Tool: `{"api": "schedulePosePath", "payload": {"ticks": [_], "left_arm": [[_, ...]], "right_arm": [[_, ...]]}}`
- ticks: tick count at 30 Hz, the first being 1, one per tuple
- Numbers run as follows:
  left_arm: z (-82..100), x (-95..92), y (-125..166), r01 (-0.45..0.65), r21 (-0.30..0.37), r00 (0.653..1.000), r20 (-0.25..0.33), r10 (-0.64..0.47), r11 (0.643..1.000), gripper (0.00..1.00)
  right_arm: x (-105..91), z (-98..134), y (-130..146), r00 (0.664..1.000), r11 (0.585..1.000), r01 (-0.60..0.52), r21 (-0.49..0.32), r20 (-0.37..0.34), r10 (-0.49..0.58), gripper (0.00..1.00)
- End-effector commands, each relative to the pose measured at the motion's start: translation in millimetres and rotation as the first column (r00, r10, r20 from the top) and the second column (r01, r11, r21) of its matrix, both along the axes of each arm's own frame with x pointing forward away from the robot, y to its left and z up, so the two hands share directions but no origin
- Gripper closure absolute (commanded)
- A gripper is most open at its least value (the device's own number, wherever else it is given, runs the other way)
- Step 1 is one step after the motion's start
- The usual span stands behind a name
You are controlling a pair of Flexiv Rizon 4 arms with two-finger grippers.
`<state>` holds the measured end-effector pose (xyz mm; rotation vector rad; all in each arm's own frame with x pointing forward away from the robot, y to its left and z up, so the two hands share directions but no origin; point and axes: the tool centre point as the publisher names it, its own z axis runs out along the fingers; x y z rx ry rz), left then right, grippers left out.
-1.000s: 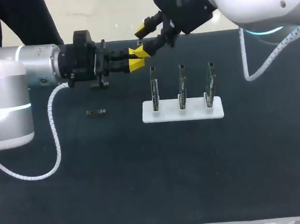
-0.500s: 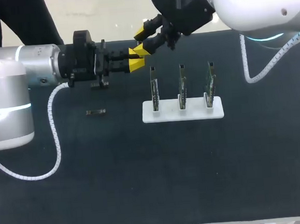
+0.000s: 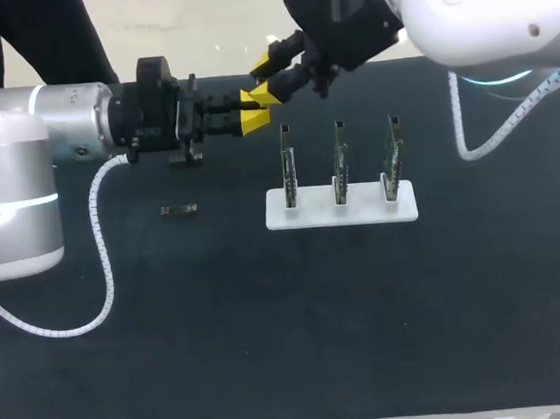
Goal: Pick up the optical module with the left hand, and insert it into the network port with the right hand.
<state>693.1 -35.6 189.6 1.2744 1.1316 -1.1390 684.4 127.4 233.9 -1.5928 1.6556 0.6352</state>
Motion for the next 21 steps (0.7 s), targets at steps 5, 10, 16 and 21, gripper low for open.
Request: {"api": "schedulePosePath", "payload": {"ticks": [5,10,16,21], "left_arm": [[-0.5,-0.4,-0.7,-0.004,-0.001,1.0,0.001,0.004,1.0,1.0],[-0.5,-0.4,-0.7,-0.004,-0.001,1.0,0.001,0.004,1.0,1.0],[-0.5,-0.4,-0.7,-0.004,-0.001,1.0,0.001,0.004,1.0,1.0],[-0.5,-0.4,-0.7,-0.004,-0.001,1.0,0.001,0.004,1.0,1.0]], "right_arm": [[0.7,-1.2,4.2,1.0,1.0,0.005,-0.004,0.009,-0.005,0.68],[1.9,-0.7,5.1,1.0,1.0,0.005,-0.006,0.012,-0.005,1.0],[3.7,0.5,5.9,1.0,1.0,0.003,-0.007,0.008,-0.003,1.0],[5.8,2.6,7.3,1.0,1.0,-0.003,-0.012,-0.003,0.003,1.0]]}}
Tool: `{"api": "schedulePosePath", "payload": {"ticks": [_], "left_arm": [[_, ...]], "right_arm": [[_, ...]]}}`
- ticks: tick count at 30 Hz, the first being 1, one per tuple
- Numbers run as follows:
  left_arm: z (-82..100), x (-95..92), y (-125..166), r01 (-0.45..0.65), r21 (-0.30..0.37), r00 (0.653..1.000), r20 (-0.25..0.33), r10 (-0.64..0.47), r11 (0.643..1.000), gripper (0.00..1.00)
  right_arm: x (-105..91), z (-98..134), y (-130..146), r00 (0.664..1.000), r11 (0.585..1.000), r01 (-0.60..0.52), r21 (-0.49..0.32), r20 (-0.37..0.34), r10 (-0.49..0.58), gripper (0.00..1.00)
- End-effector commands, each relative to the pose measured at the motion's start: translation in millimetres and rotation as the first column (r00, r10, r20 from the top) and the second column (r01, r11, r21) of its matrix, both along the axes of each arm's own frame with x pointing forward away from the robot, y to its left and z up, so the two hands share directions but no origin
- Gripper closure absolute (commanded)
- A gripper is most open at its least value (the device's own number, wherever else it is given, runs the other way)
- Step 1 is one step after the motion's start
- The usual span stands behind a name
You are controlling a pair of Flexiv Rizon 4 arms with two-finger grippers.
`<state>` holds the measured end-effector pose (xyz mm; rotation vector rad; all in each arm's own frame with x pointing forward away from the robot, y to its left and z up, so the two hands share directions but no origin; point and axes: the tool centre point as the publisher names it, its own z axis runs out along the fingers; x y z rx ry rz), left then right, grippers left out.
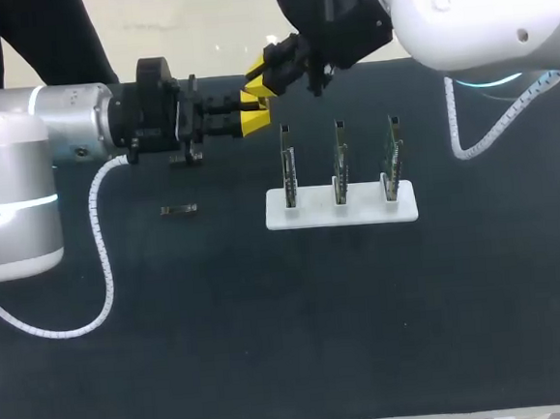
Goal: Pick up the optical module with the left hand, and insert it into the network port with the right hand.
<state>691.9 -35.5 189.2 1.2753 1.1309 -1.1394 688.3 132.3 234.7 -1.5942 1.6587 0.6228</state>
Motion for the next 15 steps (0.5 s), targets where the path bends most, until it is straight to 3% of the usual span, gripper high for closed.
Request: {"api": "schedulePosePath", "payload": {"ticks": [1,13,14,15], "left_arm": [[-0.1,0.8,-0.8,-0.005,-0.001,1.0,0.001,0.005,1.0,1.0],[-0.1,0.8,-0.8,-0.005,-0.001,1.0,0.001,0.005,1.0,1.0],[-0.1,0.8,-0.8,-0.005,-0.001,1.0,0.001,0.005,1.0,0.31],[-0.1,0.8,-0.8,-0.005,-0.001,1.0,0.001,0.005,1.0,0.0]], "right_arm": [[2.8,2.3,2.5,1.0,1.0,-0.009,-0.005,-0.013,0.008,1.0],[4.0,3.9,2.0,1.0,1.0,-0.016,-0.009,-0.02,0.016,1.0],[4.1,4.1,1.9,1.0,1.0,-0.017,-0.009,-0.02,0.016,1.0],[4.2,4.2,1.8,1.0,1.0,-0.017,-0.01,-0.02,0.017,1.0]]}}
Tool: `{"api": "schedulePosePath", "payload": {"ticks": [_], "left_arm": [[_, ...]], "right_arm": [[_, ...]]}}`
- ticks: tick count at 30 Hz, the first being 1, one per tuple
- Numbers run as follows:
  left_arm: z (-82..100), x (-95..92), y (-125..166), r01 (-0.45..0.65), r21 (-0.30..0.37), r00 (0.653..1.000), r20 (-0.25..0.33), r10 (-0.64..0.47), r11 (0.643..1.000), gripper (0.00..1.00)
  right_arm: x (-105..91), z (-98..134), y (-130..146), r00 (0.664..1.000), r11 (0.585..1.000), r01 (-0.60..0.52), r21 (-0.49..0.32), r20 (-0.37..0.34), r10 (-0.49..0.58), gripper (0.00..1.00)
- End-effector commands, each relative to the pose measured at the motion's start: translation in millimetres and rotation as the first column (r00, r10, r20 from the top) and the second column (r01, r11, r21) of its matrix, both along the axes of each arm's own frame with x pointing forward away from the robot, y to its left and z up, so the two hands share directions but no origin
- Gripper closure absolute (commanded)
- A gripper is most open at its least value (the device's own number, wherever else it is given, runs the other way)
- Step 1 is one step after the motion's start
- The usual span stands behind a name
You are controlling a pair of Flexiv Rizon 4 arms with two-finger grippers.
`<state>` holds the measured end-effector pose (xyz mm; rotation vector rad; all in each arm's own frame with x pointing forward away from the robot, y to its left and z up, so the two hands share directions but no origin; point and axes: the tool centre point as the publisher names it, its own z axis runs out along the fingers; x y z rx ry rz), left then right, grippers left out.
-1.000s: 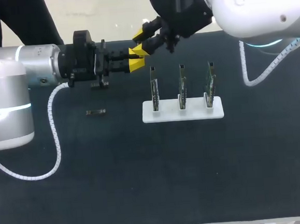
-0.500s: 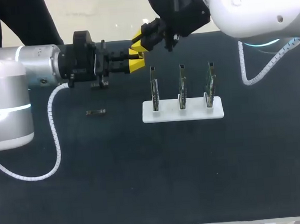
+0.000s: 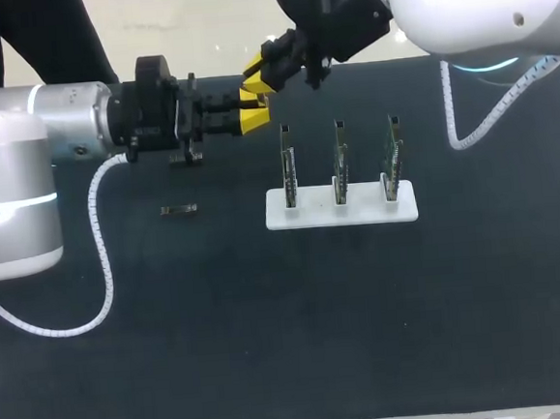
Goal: Pick up the optical module with the left hand, and insert it into the network port with the right hand.
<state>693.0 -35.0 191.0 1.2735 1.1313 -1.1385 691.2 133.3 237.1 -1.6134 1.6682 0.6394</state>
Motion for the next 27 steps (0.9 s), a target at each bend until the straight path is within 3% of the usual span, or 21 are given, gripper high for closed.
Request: {"api": "schedulePosePath", "payload": {"ticks": [1,20,27], "left_arm": [[-1.9,-0.3,-1,-0.003,0.0,1.0,0.001,0.003,1.0,0.0],[-1.5,-0.5,6,-0.007,0.02,1.0,0.002,0.007,1.0,0.0],[-9.7,-5.2,34,-0.025,0.177,1.0,0.002,0.025,0.984,0.0]], "right_arm": [[1.4,2,1,1.0,1.0,-0.003,0.0,0.0,0.003,1.0],[3.7,2,0,1.0,1.0,-0.006,0.003,0.0,0.006,1.0],[4.9,1,0,1.0,1.0,-0.004,0.009,0.001,0.004,1.0]]}}
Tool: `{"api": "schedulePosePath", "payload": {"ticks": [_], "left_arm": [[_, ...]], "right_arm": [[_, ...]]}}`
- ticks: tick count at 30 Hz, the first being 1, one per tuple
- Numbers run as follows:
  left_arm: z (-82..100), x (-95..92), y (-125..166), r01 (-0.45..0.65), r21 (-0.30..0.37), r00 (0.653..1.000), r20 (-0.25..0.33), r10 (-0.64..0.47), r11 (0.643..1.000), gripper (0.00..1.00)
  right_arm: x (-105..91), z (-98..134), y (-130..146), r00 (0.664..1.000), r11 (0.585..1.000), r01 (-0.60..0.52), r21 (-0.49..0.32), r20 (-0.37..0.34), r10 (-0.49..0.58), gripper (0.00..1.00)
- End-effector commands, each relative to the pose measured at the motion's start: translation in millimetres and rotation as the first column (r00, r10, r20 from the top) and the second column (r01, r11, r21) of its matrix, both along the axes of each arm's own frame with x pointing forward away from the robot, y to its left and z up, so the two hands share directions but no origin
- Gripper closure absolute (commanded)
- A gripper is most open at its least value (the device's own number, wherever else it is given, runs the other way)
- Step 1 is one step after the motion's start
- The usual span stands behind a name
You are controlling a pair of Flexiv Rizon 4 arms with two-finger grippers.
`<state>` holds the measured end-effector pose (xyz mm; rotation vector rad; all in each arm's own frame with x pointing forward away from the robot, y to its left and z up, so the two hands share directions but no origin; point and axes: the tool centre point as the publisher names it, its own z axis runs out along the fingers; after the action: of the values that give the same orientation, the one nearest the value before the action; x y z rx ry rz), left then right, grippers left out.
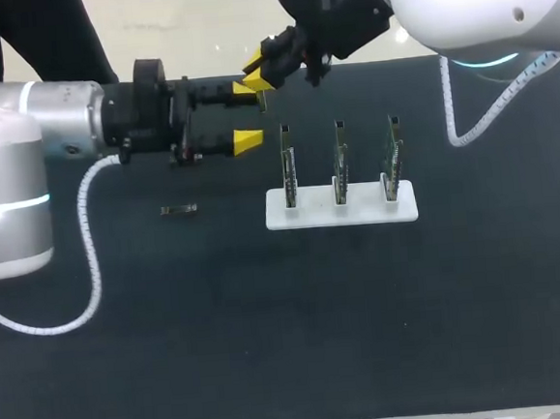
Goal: Pick up the optical module with the left hand, and insert it into the network port with the right hand.
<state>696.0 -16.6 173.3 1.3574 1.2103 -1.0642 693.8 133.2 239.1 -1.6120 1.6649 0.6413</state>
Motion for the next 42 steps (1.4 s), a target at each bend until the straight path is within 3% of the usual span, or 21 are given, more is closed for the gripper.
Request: {"api": "schedulePosePath", "payload": {"ticks": [1,5,8,15,18,34,39,42], "left_arm": [[7.9,-7.8,19,-0.015,0.072,1.0,-0.022,0.017,0.997,0.0],[11.2,-8.4,39,-0.021,0.135,0.999,-0.039,0.026,0.991,0.0],[10.4,-9.2,54,0.002,0.219,0.999,-0.042,0.008,0.976,0.0],[5.6,-6.7,96,0.059,0.448,0.997,-0.062,-0.035,0.892,0.0],[4.7,-6.9,110,0.097,0.504,0.995,-0.077,-0.067,0.858,0.0],[6.5,-10.3,123,0.137,0.481,0.99,-0.052,-0.128,0.866,0.0],[5.0,-9.4,126,0.134,0.507,0.991,-0.054,-0.123,0.851,0.0],[5.6,-9.1,128,0.144,0.474,0.989,-0.043,-0.141,0.868,0.0]], "right_arm": [[2.8,-1,0,1.0,1.0,-0.004,0.006,0.0,0.004,1.0],[3.2,-1,1,1.0,1.0,-0.006,0.01,-0.004,0.007,1.0],[3.0,-1,1,1.0,1.0,-0.006,0.011,-0.005,0.006,1.0],[4.0,-2,1,1.0,1.0,-0.007,0.011,-0.003,0.007,1.0],[4.7,-2,1,1.0,1.0,-0.01,0.011,-0.003,0.01,1.0],[7.5,0,0,1.0,1.0,-0.031,0.004,-0.004,0.031,1.0],[7.5,0,0,1.0,1.0,-0.031,0.004,-0.004,0.031,1.0],[7.5,0,0,1.0,1.0,-0.031,0.004,-0.004,0.031,1.0]]}}
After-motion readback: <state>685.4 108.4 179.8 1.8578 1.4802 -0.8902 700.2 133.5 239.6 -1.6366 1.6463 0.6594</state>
